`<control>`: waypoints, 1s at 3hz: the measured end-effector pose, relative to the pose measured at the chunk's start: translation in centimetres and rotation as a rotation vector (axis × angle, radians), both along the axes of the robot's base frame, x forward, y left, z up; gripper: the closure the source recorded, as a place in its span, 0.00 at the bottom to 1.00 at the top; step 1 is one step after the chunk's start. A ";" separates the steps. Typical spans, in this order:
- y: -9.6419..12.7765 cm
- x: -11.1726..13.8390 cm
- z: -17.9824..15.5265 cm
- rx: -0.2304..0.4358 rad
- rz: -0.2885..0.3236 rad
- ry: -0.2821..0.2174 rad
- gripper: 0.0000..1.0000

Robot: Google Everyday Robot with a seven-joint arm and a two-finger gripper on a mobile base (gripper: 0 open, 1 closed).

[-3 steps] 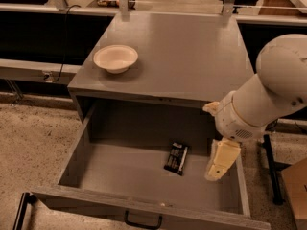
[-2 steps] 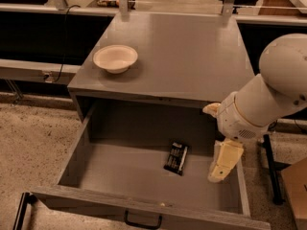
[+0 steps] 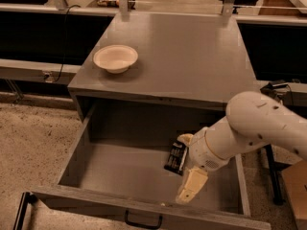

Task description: Pick rxbar chocolate from top drawer and place on counter

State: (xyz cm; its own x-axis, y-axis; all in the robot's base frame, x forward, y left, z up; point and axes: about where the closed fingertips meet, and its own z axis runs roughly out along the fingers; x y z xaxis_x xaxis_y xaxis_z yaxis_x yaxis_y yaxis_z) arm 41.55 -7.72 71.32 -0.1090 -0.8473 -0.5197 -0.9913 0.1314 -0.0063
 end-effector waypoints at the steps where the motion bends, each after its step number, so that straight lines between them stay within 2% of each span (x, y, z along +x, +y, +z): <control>1: 0.5 2.0 0.1 0.016 -0.038 -0.068 0.00; 2: 0.8 3.1 -0.9 0.076 -0.043 -0.089 0.00; 3: 0.7 5.2 -3.0 0.173 -0.050 -0.141 0.00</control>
Offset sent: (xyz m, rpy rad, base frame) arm 0.0480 0.0076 -0.0305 0.1667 -0.1091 -0.0489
